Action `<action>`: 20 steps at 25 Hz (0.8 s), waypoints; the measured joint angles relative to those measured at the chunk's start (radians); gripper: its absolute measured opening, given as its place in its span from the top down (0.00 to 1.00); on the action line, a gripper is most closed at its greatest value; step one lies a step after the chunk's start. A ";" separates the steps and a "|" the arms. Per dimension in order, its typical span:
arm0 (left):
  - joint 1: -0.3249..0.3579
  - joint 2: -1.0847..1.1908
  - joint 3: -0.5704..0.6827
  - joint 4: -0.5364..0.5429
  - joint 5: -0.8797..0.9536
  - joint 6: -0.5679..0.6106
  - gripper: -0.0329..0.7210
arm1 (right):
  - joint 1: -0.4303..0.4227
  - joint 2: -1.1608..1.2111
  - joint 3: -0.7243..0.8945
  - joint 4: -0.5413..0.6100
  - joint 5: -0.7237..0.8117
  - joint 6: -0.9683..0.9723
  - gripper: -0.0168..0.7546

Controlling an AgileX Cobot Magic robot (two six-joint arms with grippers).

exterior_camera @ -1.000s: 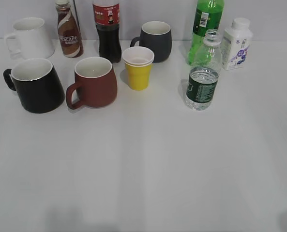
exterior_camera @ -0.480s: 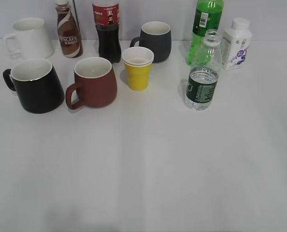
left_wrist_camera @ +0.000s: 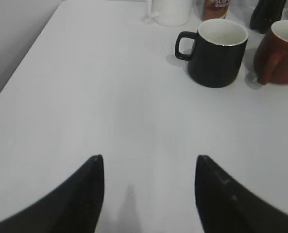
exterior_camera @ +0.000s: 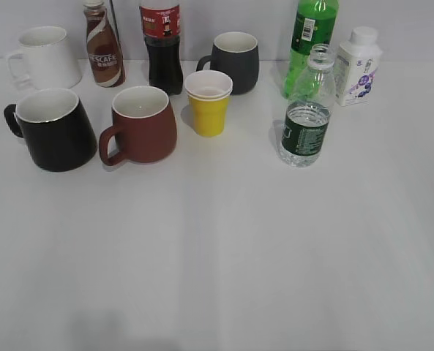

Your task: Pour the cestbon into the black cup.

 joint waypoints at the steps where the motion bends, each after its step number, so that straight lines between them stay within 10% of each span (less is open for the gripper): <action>1: 0.000 0.000 0.000 0.000 0.000 0.000 0.36 | 0.000 0.000 0.000 0.000 0.000 0.001 0.21; 20: 0.000 0.000 0.000 0.000 0.000 0.000 0.36 | 0.000 0.000 0.000 0.000 0.000 0.001 0.21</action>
